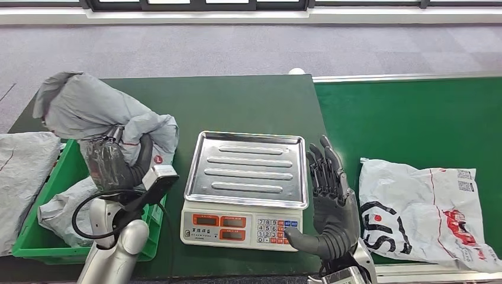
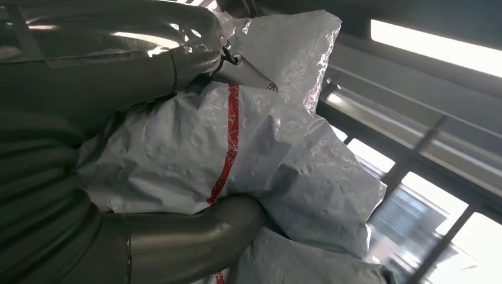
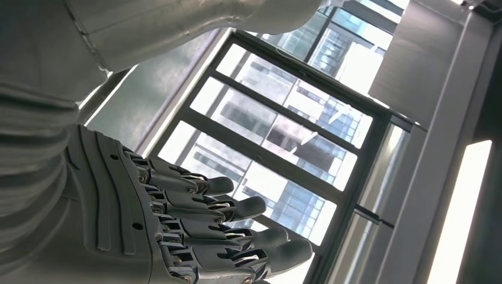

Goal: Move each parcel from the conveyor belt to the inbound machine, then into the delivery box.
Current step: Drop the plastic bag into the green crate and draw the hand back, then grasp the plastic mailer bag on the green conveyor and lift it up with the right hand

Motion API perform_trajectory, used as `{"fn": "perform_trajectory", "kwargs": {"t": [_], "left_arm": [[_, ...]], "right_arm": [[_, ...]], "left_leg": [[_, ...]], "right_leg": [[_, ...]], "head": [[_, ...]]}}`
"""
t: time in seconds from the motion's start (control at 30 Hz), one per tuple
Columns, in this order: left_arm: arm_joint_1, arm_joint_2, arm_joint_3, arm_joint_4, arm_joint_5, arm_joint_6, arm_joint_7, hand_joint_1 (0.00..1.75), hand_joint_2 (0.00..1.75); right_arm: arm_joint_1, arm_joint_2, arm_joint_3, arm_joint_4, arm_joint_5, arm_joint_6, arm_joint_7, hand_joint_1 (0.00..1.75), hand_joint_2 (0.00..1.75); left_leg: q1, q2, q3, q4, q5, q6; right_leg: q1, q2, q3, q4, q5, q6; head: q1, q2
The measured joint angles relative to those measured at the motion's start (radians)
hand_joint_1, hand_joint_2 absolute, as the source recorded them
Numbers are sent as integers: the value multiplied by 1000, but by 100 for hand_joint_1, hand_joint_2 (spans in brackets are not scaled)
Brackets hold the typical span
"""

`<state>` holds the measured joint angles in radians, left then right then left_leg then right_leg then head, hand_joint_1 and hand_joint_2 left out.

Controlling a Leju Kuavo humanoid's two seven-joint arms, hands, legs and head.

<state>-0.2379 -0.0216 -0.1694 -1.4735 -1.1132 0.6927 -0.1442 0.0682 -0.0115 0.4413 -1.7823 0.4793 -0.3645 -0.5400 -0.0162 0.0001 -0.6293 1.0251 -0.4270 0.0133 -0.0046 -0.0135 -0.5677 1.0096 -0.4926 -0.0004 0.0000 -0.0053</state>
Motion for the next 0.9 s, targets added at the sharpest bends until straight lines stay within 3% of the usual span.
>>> {"fn": "perform_trajectory", "kwargs": {"t": [0.17,0.37,0.4,0.47,0.5,0.53,0.6,0.67,0.73,0.87,0.9], "left_arm": [[-81,40,135,159,-151,0,109,175,175],[-128,70,198,376,-304,-26,243,169,175],[-132,72,203,415,-343,-38,279,154,175],[-138,74,209,482,-408,-54,339,72,175],[-145,75,210,509,-425,-58,363,34,175],[-153,77,211,534,-433,-63,383,6,175],[-173,82,211,575,-435,-78,424,0,87],[-187,88,211,604,-433,-86,453,0,0],[-195,91,214,617,-393,-66,434,0,0],[-169,81,242,560,-204,-21,308,0,0],[-159,76,250,538,-157,-19,277,0,0]], "right_arm": [[-6,-5,0,-3,72,27,81,0,175],[-19,-37,0,-4,240,44,176,0,175],[-22,-45,-1,-4,276,46,192,0,175],[-28,-61,-5,-8,330,54,219,0,175],[-31,-68,-9,-10,350,57,229,0,131],[-33,-73,-12,-13,369,62,240,0,87],[-35,-82,-22,-22,422,73,270,0,0],[-34,-92,-37,-33,493,91,316,0,0],[-34,-108,-62,-46,583,113,377,0,0],[-30,-146,-126,-53,724,133,468,0,0],[-29,-155,-140,-53,746,139,484,0,44]], "left_leg": [[1,0,0,0,1,-1],[1,0,0,0,1,-1],[1,0,0,0,1,-1],[0,0,0,0,1,-1],[0,0,-1,0,1,-1],[0,-1,0,0,1,-1],[-1,-1,0,0,0,-1],[0,-1,1,0,0,-1],[0,-1,1,0,0,-1],[1,0,1,0,1,-1],[1,0,1,0,1,-1]], "right_leg": [[1,0,0,0,1,-1],[0,1,1,0,1,-1],[0,1,0,0,1,-1],[0,1,0,0,1,-1],[0,1,0,0,1,-1],[-1,0,0,0,1,-1],[-1,0,1,0,0,0],[-1,0,2,0,0,0],[-1,0,2,0,1,0],[0,1,2,0,1,-1],[0,1,2,0,1,-1]], "head": [[0,0],[0,0],[0,0],[0,0],[0,0],[0,0],[0,0],[0,0],[0,0],[0,0],[0,0]]}}
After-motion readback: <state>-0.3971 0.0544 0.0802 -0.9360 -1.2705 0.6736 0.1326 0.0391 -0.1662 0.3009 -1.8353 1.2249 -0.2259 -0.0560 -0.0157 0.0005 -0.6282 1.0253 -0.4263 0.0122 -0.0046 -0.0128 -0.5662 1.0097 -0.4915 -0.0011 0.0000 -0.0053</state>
